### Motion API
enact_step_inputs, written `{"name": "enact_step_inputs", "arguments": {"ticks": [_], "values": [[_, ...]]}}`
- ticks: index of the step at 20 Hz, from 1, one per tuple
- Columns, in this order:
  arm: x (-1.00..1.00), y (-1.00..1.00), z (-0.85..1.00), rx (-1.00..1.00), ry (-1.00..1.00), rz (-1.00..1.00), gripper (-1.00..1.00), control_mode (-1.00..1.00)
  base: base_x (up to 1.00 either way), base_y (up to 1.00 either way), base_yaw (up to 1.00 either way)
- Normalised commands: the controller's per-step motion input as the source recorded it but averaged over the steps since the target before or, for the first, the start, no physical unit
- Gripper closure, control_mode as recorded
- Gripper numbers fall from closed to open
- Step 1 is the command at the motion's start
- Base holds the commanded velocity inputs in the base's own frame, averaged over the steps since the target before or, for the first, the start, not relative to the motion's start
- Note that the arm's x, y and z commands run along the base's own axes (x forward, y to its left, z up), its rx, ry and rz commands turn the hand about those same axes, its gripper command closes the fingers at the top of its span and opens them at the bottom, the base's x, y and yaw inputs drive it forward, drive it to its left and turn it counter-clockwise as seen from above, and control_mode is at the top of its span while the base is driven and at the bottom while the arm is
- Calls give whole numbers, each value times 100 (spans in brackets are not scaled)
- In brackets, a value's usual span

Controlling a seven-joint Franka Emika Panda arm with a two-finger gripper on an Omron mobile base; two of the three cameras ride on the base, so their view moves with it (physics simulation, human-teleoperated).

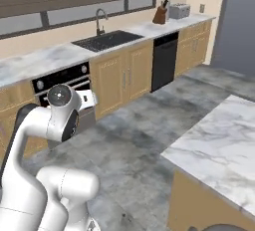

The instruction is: Take the cheese, fish, and mushroom from the fridge and place them on the plate on the dining counter to create an appetizer plate.

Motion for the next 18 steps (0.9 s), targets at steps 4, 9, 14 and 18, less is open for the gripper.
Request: {"name": "enact_step_inputs", "arguments": {"ticks": [4, 9, 14, 18], "values": [[0, 0, 0, 0, 0, 0, -100, 100, 100, 44, -50], [0, 0, 0, 0, 0, 0, -100, 100, 100, 59, -50], [0, 0, 0, 0, 0, 0, -100, 100, 100, 33, -53], [0, 0, 0, 0, 0, 0, -100, 100, 100, 25, -58]]}}
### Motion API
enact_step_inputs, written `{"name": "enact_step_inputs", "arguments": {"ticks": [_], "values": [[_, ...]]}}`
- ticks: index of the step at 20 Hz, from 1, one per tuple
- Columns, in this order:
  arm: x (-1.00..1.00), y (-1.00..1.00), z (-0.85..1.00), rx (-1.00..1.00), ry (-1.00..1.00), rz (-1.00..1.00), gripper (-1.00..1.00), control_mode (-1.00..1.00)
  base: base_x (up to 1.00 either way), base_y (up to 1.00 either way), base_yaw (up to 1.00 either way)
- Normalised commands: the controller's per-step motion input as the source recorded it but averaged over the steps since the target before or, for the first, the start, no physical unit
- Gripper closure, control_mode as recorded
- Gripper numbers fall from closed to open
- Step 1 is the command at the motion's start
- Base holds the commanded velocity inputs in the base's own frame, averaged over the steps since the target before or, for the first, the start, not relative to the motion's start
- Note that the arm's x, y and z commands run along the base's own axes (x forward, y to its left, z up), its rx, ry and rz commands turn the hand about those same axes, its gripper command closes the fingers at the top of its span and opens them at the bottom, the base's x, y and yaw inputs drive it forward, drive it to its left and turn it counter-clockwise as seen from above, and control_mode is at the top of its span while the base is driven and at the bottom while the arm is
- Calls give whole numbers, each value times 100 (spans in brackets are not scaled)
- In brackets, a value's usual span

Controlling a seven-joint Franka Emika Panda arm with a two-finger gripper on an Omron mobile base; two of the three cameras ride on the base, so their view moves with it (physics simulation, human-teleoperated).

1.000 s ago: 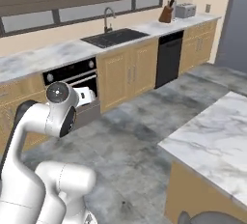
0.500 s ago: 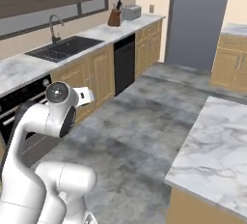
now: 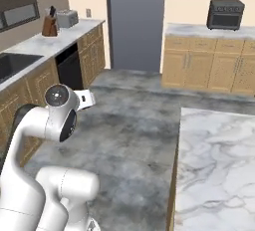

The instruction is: Take the cheese, fish, and mushroom from the fridge and place them on the plate on the dining counter to create an appetizer plate.

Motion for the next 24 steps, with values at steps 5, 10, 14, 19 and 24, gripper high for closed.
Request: {"name": "enact_step_inputs", "arguments": {"ticks": [5, 10, 14, 19, 24], "values": [[0, 0, 0, 0, 0, 0, -100, 100, 100, 24, -57], [0, 0, 0, 0, 0, 0, -100, 100, 100, 53, -50], [0, 0, 0, 0, 0, 0, -100, 100, 100, 92, -37], [0, 0, 0, 0, 0, 0, -100, 100, 100, 99, -30], [0, 0, 0, 0, 0, 0, -100, 100, 100, 54, -37]]}}
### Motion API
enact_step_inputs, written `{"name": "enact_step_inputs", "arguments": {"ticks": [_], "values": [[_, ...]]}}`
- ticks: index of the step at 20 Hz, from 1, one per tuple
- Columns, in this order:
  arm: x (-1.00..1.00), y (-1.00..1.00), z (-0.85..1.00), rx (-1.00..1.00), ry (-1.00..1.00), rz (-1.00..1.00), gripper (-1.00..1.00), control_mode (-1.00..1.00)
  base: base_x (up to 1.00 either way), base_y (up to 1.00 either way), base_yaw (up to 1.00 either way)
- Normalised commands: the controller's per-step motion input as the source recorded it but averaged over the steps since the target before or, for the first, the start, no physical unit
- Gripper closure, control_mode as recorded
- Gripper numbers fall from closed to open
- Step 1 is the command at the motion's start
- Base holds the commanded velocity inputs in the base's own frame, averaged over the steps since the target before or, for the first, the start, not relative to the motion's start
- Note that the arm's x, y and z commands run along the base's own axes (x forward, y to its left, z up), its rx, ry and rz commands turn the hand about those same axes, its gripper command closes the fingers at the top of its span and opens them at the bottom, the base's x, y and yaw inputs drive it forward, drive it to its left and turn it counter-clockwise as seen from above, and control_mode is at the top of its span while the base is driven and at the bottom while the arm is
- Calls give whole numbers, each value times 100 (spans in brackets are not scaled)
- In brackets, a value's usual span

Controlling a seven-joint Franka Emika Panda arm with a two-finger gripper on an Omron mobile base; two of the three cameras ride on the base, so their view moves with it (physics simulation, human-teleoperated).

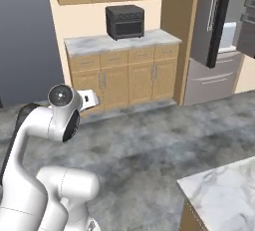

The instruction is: Take the cheese, fish, and mushroom from the fridge and place them on the plate on the dining counter to create an appetizer plate.

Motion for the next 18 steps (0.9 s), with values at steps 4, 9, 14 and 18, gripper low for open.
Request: {"name": "enact_step_inputs", "arguments": {"ticks": [4, 9, 14, 18], "values": [[0, 0, 0, 0, 0, 0, -100, 100, 100, 15, -55], [0, 0, 0, 0, 0, 0, -100, 100, 88, 0, -68], [0, 0, 0, 0, 0, 0, -100, 100, 85, 0, -70], [0, 0, 0, 0, 0, 0, -100, 100, 97, 23, -67]]}}
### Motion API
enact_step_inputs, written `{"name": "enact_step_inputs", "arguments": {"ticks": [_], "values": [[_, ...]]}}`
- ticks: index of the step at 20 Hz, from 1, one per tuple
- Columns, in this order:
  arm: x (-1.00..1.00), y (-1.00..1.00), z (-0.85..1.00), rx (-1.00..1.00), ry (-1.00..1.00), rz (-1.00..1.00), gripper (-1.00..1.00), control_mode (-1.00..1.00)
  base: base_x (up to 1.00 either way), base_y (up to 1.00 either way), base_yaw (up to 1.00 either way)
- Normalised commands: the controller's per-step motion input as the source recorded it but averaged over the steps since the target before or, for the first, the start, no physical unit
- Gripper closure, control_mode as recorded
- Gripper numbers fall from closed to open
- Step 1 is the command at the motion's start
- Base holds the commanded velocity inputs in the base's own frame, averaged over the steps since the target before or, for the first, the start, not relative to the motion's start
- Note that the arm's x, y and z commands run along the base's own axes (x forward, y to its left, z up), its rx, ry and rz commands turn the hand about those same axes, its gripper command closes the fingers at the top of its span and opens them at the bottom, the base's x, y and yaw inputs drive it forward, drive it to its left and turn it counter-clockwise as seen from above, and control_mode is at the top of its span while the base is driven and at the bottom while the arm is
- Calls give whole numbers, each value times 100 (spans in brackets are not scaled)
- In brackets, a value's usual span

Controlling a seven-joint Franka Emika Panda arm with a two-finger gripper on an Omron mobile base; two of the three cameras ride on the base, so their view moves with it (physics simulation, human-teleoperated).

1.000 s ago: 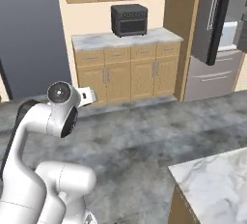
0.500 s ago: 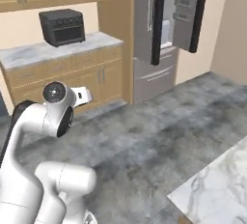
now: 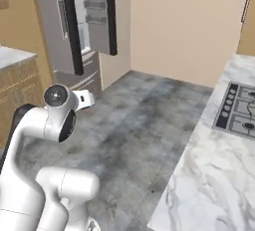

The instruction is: Take the cheese, fish, and mushroom from the fridge and place them on the plate on the dining counter to create an appetizer plate.

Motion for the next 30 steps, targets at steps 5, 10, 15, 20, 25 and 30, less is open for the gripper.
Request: {"name": "enact_step_inputs", "arguments": {"ticks": [5, 10, 15, 20, 25, 30], "values": [[0, 0, 0, 0, 0, 0, -100, 100, 100, 75, -61], [0, 0, 0, 0, 0, 0, -100, 100, 100, 84, -49], [0, 0, 0, 0, 0, 0, -100, 100, 100, 57, -19], [0, 0, 0, 0, 0, 0, -100, 100, 99, 0, 31], [0, 0, 0, 0, 0, 0, -100, 100, 82, -13, 51], [0, 0, 0, 0, 0, 0, -100, 100, 74, -25, 57]]}}
